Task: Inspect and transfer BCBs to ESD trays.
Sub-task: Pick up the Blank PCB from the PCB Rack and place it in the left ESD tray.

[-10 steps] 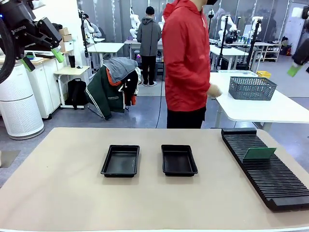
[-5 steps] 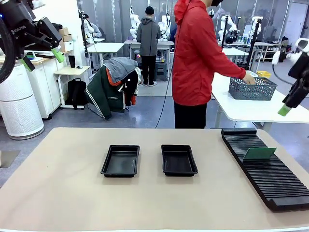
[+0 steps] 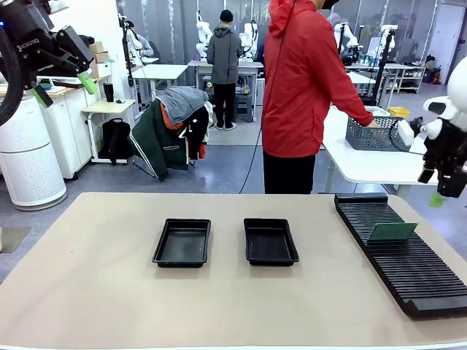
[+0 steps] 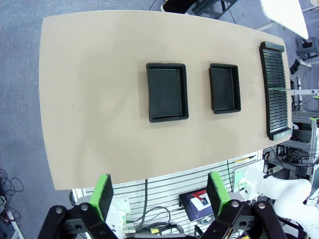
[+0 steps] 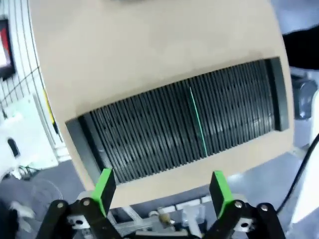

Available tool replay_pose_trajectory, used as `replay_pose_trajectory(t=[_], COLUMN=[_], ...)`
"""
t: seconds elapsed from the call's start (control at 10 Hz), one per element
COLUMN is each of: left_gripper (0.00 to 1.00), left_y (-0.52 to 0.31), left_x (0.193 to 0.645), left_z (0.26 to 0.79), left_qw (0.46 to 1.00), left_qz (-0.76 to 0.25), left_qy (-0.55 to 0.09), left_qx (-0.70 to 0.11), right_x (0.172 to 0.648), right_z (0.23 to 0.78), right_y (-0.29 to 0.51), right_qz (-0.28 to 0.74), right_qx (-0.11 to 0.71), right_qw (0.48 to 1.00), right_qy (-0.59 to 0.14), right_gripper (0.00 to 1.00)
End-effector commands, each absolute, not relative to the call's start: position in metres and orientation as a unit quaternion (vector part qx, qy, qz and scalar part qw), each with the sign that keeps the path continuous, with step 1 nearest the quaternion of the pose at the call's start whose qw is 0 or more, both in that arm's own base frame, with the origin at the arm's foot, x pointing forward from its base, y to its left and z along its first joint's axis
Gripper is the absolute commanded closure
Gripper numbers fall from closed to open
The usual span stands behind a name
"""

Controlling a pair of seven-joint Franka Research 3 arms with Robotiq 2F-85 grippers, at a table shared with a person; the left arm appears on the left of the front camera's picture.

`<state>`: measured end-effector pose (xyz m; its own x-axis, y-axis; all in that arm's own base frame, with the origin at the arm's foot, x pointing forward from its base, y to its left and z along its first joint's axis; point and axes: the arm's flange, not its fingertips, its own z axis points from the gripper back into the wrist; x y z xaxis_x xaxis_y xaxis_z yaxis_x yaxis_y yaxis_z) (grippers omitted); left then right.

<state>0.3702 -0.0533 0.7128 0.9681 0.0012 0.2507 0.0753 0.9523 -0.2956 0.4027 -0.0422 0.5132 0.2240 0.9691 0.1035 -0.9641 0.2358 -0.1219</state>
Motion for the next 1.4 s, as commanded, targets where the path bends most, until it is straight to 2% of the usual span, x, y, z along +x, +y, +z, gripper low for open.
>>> replay_pose_trajectory(t=[0.0, 0.5, 1.3], left_gripper=[0.00, 0.00, 0.00], left_y=[-0.053, -0.053, -0.053], left_x=[0.370, 0.370, 0.370], left_z=[0.712, 0.712, 0.712], left_qw=[0.980, 0.980, 0.980], left_qz=[-0.019, -0.019, -0.019], left_qy=[-0.125, -0.125, -0.125], left_qx=[-0.155, -0.155, -0.155], right_x=[0.413, 0.434, 0.468], right_z=[0.484, 0.418, 0.361], right_y=[-0.053, -0.057, -0.054], right_qz=[0.659, 0.706, 0.716], right_qx=[-0.037, -0.049, -0.049], right_qw=[0.747, 0.702, 0.687], right_qy=[-0.078, -0.082, -0.114], right_gripper=[0.00, 0.00, 0.00])
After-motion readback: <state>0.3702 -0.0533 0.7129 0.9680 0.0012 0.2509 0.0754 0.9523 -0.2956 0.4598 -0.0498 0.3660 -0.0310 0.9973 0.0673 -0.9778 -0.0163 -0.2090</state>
